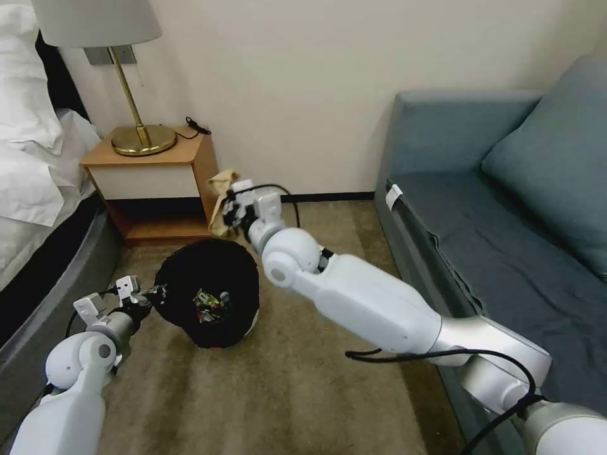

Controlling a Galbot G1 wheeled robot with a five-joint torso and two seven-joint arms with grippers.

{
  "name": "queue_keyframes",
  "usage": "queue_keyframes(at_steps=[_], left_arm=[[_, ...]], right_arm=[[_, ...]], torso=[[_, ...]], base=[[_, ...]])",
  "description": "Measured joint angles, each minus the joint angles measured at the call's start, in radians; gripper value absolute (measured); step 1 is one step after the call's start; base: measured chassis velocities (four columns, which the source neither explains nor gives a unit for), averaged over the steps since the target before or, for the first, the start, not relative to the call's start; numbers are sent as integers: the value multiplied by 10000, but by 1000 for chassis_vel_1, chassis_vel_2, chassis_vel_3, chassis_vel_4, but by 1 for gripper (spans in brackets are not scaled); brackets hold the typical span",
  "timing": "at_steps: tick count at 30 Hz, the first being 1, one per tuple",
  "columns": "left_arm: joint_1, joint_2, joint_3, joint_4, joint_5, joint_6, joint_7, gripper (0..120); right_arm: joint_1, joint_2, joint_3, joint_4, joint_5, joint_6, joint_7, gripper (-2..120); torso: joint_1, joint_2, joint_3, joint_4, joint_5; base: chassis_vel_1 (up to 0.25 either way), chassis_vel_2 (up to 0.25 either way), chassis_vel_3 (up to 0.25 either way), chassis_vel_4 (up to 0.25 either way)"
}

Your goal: Pick up the trash bin, then pick up the garbage on the floor and place it into the trash bin.

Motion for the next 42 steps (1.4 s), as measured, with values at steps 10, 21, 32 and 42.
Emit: queue_keyframes(at_steps=[10,21,32,42], left_arm=[[104,-66,-25,-69,-169,59,-32,4],[154,-79,-101,-151,-286,134,-102,4],[206,-48,-166,-166,-302,143,-119,4],[251,0,-207,-189,-400,234,-402,4]], right_arm=[[-792,19,-534,-22,-601,109,-289,0],[-1162,46,-740,-176,-1230,109,-494,25],[-1430,17,-724,-182,-1402,16,-457,64],[-1558,-68,-631,-73,-1590,223,-408,98]], torso=[[0,0,0,0,0],[0,-1,0,0,0],[0,0,0,0,0],[0,0,0,0,0]], base=[[0,0,0,0],[0,0,0,0],[0,0,0,0],[0,0,0,0]])
